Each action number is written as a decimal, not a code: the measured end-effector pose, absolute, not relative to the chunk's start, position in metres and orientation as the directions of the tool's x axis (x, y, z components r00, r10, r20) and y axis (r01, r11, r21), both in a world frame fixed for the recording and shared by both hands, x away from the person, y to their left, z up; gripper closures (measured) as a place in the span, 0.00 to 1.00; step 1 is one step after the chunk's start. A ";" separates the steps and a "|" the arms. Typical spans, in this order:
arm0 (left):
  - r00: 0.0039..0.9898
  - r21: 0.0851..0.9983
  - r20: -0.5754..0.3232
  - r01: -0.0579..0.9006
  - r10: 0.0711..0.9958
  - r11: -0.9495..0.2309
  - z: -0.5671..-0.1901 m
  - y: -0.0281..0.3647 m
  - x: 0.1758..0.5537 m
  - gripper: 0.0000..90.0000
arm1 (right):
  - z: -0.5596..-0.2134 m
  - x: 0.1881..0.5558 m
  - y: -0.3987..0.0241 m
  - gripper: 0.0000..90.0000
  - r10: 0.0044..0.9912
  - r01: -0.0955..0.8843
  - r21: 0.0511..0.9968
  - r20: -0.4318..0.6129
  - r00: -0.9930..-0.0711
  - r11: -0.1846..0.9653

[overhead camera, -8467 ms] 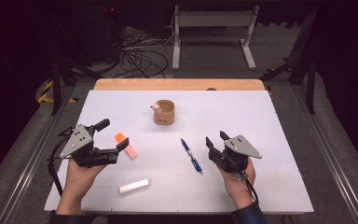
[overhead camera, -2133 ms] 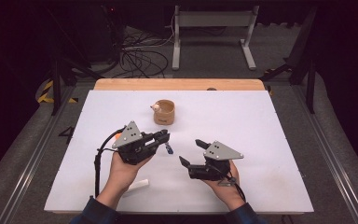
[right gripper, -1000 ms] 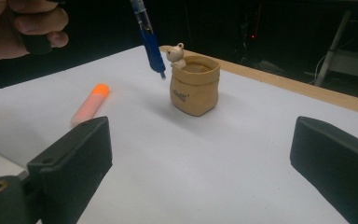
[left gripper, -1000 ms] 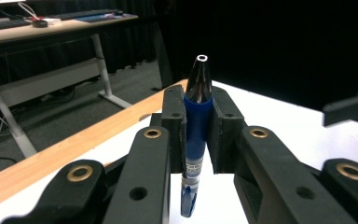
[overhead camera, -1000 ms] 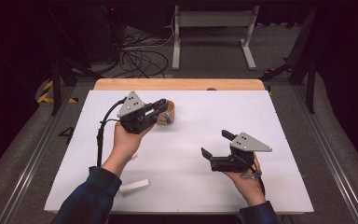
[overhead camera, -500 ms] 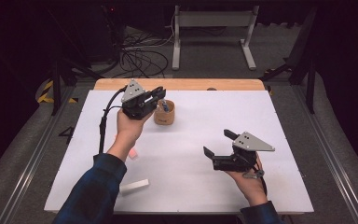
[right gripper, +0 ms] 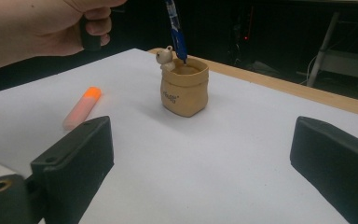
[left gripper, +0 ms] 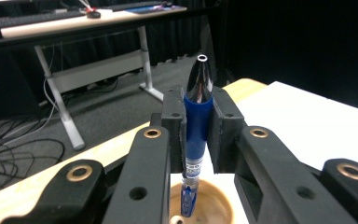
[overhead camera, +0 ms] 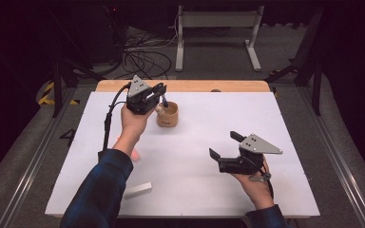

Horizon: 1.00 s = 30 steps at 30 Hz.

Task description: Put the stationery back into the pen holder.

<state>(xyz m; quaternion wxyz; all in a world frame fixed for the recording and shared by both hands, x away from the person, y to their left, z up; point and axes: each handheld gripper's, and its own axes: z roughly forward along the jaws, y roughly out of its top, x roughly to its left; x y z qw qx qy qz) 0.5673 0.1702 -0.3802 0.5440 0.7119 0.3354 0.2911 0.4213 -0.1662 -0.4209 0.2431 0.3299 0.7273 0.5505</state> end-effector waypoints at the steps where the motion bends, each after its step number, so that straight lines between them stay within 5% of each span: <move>1: 0.604 0.969 0.053 0.163 0.795 -0.188 -0.382 0.170 0.569 0.88 | -0.421 0.421 -0.166 0.08 0.748 0.213 0.961 0.010 -0.663 0.175; 30: 0.597 0.914 0.001 0.325 0.802 -0.243 -0.410 0.181 0.589 0.88 | -0.423 0.422 -0.164 0.08 0.745 0.222 0.956 0.007 -0.667 0.191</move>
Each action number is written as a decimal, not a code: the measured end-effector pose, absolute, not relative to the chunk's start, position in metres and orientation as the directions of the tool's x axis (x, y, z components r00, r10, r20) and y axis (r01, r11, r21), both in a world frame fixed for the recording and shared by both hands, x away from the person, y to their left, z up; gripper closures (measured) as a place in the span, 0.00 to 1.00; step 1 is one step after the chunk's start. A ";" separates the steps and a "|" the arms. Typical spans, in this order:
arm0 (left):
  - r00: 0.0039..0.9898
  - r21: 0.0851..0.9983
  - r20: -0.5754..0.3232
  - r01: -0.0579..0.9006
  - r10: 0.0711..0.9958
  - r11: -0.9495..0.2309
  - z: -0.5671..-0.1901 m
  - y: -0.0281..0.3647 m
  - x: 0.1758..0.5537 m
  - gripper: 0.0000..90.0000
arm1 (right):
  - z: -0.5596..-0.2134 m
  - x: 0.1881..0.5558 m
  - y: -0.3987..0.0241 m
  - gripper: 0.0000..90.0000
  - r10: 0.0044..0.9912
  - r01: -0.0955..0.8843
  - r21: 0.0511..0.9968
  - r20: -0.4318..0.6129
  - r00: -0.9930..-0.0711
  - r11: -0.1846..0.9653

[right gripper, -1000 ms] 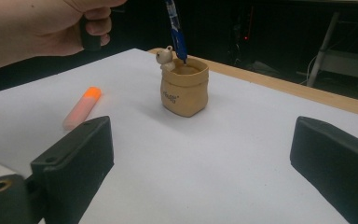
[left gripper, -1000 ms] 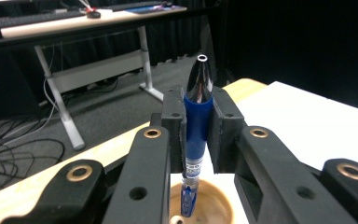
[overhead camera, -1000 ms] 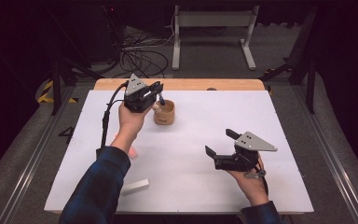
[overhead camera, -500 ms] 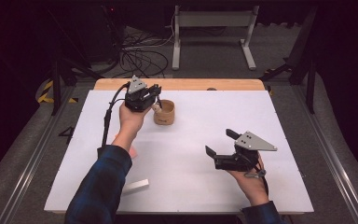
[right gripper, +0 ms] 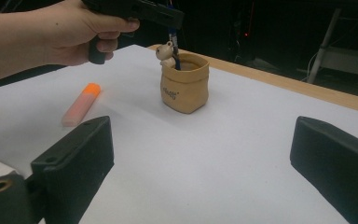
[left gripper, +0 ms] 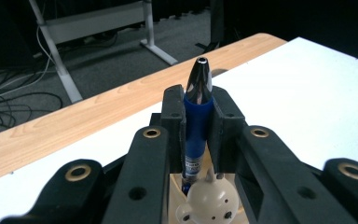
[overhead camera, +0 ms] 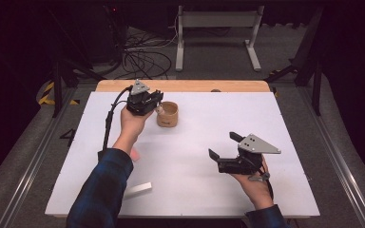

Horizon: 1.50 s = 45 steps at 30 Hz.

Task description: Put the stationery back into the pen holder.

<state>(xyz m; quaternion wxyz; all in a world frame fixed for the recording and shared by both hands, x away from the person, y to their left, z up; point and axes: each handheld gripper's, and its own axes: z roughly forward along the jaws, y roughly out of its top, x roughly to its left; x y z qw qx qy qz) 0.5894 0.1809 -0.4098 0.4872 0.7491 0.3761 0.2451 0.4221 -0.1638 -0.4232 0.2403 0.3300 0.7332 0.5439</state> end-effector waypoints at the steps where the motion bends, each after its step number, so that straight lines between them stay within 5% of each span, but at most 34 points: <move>1: 0.600 0.912 0.000 0.329 0.800 -0.246 -0.411 0.181 0.590 0.88 | -0.423 0.422 -0.164 0.08 0.745 0.222 0.956 0.006 -0.667 0.191; 15: 0.597 0.901 -0.008 0.353 0.802 -0.253 -0.415 0.182 0.591 0.85 | -0.425 0.422 -0.160 0.08 0.740 0.223 0.954 0.003 -0.673 0.199; 36: 0.628 0.943 -0.005 0.261 0.778 -0.205 -0.397 0.204 0.560 0.30 | -0.428 0.420 -0.144 0.04 0.746 0.201 0.954 -0.033 -0.666 0.222; 45: 0.661 0.953 0.003 0.227 0.751 -0.203 -0.391 0.214 0.521 0.16 | -0.426 0.421 -0.141 0.00 0.770 0.210 0.957 -0.022 -0.637 0.201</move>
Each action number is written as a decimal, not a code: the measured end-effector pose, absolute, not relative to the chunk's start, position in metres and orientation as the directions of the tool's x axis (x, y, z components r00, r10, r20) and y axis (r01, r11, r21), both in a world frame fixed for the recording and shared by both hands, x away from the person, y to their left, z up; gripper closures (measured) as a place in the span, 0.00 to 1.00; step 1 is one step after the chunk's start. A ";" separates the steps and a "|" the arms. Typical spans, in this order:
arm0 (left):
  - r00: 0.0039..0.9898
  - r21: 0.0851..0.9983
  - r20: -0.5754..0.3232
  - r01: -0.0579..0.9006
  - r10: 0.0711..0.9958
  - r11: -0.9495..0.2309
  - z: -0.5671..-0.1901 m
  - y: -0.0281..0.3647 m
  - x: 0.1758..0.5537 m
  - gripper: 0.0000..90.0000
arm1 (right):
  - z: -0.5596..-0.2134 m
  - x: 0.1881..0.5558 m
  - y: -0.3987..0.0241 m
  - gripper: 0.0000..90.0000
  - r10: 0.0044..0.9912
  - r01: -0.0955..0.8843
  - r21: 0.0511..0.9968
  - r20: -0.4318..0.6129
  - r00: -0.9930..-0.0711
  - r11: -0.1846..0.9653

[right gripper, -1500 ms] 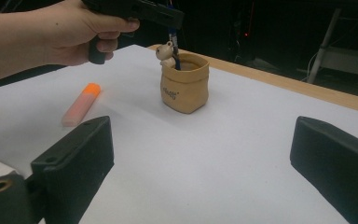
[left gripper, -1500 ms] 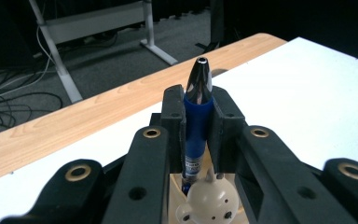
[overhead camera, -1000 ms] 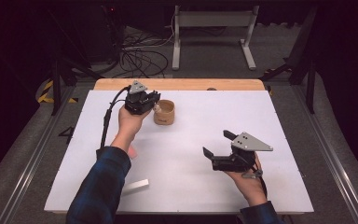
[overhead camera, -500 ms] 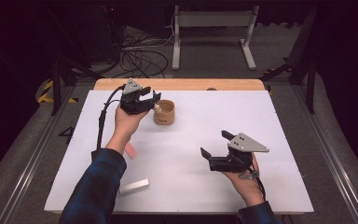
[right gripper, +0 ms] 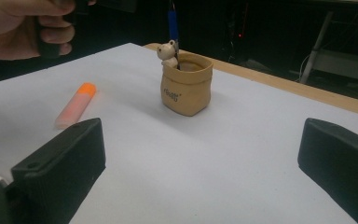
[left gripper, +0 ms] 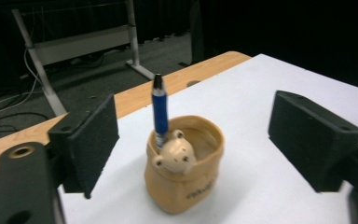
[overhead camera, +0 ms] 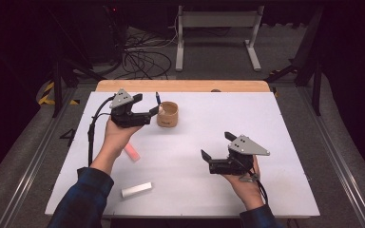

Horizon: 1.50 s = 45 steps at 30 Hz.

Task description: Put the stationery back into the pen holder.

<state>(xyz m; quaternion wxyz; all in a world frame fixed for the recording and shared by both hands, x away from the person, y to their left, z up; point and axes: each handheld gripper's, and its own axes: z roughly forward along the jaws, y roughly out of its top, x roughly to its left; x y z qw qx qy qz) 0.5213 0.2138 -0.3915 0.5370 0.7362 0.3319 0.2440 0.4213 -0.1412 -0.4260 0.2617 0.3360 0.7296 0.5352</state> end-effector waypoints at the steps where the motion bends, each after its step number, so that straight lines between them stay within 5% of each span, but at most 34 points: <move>1: 0.665 0.954 0.003 0.222 0.747 -0.201 -0.390 0.215 0.517 0.15 | -0.425 0.421 -0.140 0.00 0.771 0.209 0.957 -0.023 -0.636 0.201; 14: 0.650 0.947 0.096 0.174 0.754 -0.271 -0.389 0.224 0.458 0.12 | -0.421 0.422 -0.122 0.00 0.763 0.200 0.957 -0.033 -0.645 0.210; 33: 0.654 0.943 0.089 0.187 0.751 -0.275 -0.405 0.264 0.409 0.09 | -0.419 0.430 -0.069 0.01 0.729 0.201 0.947 -0.048 -0.683 0.251; 45: 0.624 0.960 0.056 0.182 0.779 -0.215 -0.404 0.289 0.406 0.09 | -0.424 0.438 -0.021 0.16 0.718 0.260 0.928 -0.012 -0.696 0.268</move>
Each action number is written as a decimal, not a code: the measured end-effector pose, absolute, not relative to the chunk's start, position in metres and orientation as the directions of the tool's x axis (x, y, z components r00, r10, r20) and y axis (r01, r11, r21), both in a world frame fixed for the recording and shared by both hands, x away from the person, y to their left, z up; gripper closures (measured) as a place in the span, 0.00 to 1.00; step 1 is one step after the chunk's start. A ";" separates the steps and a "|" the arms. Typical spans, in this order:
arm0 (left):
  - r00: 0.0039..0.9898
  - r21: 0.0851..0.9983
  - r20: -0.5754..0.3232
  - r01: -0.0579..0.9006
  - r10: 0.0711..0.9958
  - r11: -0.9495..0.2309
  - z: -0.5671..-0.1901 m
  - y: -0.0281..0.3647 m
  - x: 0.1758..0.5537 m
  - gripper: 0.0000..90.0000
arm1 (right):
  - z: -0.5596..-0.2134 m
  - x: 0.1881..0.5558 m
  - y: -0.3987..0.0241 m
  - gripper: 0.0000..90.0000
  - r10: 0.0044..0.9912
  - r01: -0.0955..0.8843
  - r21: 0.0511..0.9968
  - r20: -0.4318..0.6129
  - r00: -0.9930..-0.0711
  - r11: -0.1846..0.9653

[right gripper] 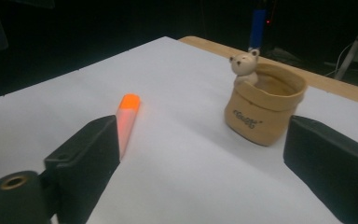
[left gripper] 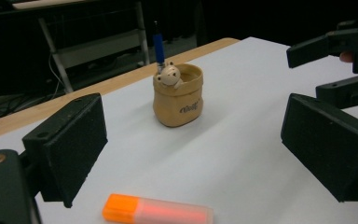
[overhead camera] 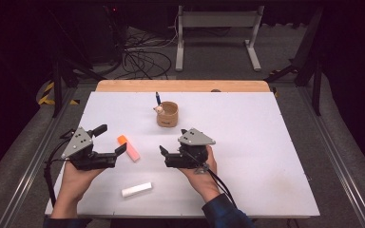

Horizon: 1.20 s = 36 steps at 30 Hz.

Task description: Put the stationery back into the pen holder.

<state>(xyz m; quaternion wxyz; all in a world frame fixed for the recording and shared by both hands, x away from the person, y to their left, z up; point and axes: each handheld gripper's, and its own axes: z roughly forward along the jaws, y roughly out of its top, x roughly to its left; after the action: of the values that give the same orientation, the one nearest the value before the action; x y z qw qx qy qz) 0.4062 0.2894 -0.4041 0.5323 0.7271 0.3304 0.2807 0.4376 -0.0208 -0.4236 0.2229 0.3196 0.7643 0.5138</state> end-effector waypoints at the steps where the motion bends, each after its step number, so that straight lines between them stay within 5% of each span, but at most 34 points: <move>1: 0.621 0.960 0.052 0.185 0.782 -0.211 -0.404 0.291 0.406 0.09 | -0.424 0.438 -0.017 0.17 0.717 0.265 0.926 -0.010 -0.697 0.271; 15: 0.598 0.956 0.059 0.196 0.799 -0.217 -0.403 0.297 0.406 0.09 | -0.436 0.445 0.041 0.40 0.703 0.311 0.884 -0.028 -0.710 0.350; 36: 0.567 0.959 0.026 0.218 0.823 -0.180 -0.405 0.305 0.408 0.10 | -0.466 0.459 0.093 0.52 0.685 0.376 0.826 -0.016 -0.728 0.420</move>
<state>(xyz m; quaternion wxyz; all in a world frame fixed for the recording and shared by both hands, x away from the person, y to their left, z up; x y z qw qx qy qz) 0.4079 0.3052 -0.4054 0.5257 0.7121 0.3654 0.2881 0.4585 0.0934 -0.4656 0.1787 0.3224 0.8233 0.4317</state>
